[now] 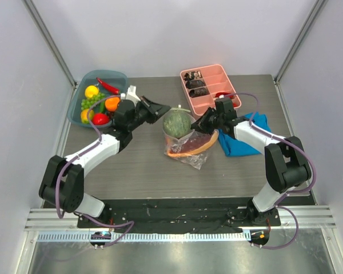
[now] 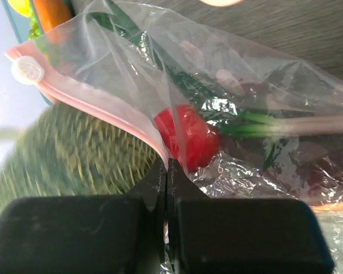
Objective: Place the food in the zip-top bag and seal the zipper
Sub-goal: Place the fake fruit in the zipper food storage bag.
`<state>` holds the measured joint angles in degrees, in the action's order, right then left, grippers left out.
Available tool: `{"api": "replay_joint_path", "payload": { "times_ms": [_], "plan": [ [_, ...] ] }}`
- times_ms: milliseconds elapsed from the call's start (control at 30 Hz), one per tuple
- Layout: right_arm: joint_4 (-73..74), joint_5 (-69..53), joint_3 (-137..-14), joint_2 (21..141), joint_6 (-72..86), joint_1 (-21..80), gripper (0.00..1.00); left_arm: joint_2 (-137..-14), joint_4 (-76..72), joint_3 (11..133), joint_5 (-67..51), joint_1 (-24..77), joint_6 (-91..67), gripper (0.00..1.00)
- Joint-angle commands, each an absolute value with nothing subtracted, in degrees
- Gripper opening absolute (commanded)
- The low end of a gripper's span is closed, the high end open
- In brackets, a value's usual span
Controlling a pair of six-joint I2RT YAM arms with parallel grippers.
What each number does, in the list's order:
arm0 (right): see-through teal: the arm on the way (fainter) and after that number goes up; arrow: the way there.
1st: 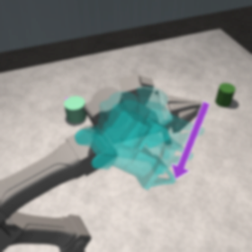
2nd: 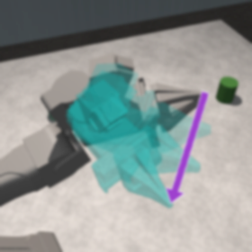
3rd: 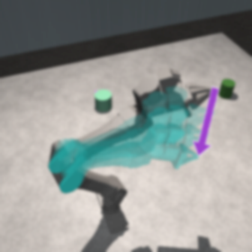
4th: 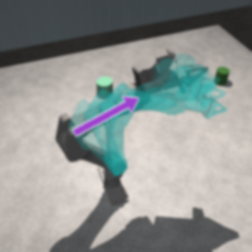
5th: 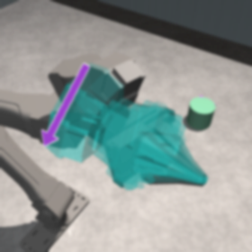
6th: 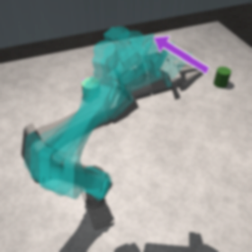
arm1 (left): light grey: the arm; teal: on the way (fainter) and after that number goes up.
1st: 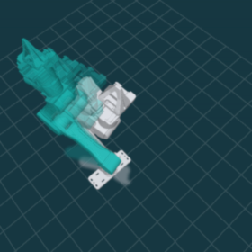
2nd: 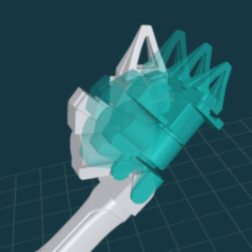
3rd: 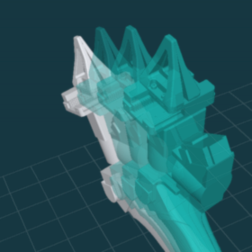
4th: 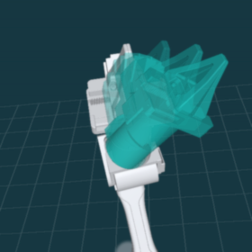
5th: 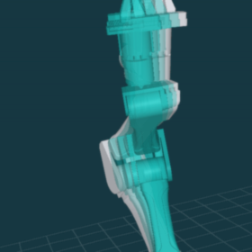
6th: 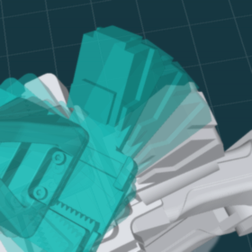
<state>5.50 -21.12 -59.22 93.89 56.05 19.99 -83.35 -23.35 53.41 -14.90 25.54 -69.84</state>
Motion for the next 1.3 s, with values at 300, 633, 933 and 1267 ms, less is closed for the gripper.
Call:
{"api": "replay_joint_path", "payload": {
  "times_ms": [300,633,933,1267],
  "plan": [
    [5.8,-23.03,-58.97,90.88,52.39,18.11,0.01,-83.59,-14.76,53.35,-13.0,25.66,-48.64,0.0],
    [4.49,-24.08,-58.45,89.04,46.77,17.75,0.01,-77.08,-5.28,56.42,-21.97,31.03,-30.42,0.03],
    [-2.9,-25.31,-52.3,83.5,40.35,17.75,0.01,-78.48,4.38,60.37,-27.06,31.11,-26.46,0.13],
    [-4.22,-25.66,-47.82,82.0,37.09,17.14,0.01,-70.85,-7.02,55.55,-28.57,27.6,-33.47,0.63]
  ]
}}
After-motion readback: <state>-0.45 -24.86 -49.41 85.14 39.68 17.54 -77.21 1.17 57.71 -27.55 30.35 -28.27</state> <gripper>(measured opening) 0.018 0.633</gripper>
